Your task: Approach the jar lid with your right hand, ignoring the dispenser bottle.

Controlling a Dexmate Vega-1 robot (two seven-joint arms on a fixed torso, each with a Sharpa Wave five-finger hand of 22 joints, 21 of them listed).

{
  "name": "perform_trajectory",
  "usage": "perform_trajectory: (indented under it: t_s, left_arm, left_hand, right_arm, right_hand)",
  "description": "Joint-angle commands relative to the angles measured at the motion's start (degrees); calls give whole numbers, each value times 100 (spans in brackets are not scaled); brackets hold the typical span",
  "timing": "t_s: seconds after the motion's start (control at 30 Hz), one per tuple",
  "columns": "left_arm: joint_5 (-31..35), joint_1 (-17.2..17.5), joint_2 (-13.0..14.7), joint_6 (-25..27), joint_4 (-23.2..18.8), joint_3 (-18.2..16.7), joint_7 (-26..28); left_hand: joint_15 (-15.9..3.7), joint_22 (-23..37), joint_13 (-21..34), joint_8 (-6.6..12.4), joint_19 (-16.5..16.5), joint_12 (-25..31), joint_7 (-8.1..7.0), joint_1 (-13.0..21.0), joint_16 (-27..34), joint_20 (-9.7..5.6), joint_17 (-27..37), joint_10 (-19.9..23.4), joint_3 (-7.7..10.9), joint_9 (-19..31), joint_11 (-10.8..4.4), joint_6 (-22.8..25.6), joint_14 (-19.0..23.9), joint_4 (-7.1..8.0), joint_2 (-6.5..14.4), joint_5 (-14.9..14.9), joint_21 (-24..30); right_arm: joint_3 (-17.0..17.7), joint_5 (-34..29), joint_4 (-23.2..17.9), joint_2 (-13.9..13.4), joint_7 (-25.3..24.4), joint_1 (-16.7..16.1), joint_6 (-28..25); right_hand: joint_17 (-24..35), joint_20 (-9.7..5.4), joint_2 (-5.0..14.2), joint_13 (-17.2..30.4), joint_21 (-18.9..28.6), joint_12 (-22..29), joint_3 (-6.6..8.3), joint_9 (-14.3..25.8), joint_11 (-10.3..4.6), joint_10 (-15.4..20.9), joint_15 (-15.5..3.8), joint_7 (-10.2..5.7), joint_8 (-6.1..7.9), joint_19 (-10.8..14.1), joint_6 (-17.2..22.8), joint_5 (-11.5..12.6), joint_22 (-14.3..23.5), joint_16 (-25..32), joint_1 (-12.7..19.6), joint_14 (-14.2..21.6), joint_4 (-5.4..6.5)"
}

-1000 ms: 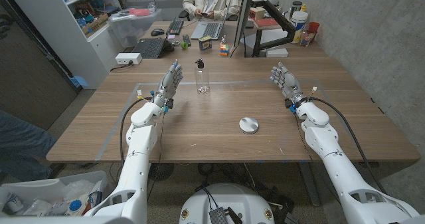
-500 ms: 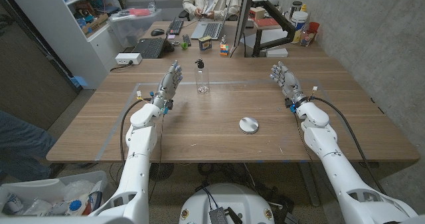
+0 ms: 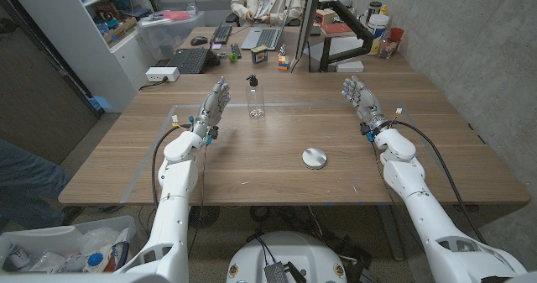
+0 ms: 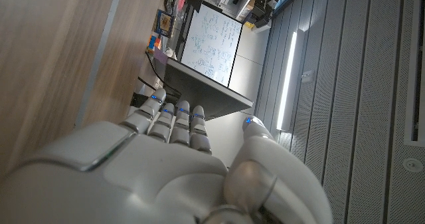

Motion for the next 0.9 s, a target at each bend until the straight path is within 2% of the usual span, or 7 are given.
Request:
perform_trajectory:
  t_s: [0.03, 0.27, 0.5, 0.9]
  left_arm:
    - [50, 27, -2, 23, -74, -1, -1]
    - [50, 49, -3, 71, -112, -12, -14]
    - [88, 69, 7, 97, -188, -1, -11]
    - [78, 104, -9, 108, -224, -19, -11]
  left_hand:
    - [0, 24, 31, 40, 8, 27, 11, 45, 28, -338, 22, -1, 2, 13, 13, 59, 16, -41, 36, 25, -23]
    - [-7, 24, 31, 37, 5, 25, 1, 53, 26, -336, 22, -2, -6, 13, 0, 64, 17, -46, 44, 27, -32]
    - [-10, 24, 30, 34, -6, 17, -5, 60, 20, -318, 22, -20, -12, 13, -2, 68, 7, -50, 51, 28, -43]
    - [-3, 24, 30, 30, -11, 17, -5, 68, 16, -295, 22, -16, -22, 13, -19, 70, 0, -55, 62, 29, -52]
  right_arm:
    - [57, 30, 143, 60, 66, 27, 326]
    - [83, 26, 216, 73, 91, 33, 500]
    - [121, 229, 591, 120, 468, 178, 909]
    - [156, 311, 601, 83, 642, 169, 1001]
  right_hand:
    - [2, -24, 13, 28, -23, -20, 19, 23, -57, 9, -33, -41, -44, 34, -88, 18, 28, 37, 73, 24, -54]
    - [7, -33, 23, 28, -34, -20, 16, 25, -91, 12, -75, -64, -54, 59, -141, 16, 28, 47, 62, 58, -54]
    - [22, -30, -1, 28, -43, -13, -31, 28, -134, 33, -128, -115, -37, 116, -133, 12, 27, 84, -16, 159, -25]
    - [26, -36, -43, 28, -58, -8, -84, 31, -193, 55, -238, -187, -33, 189, -158, 21, 23, 111, -100, 271, -3]
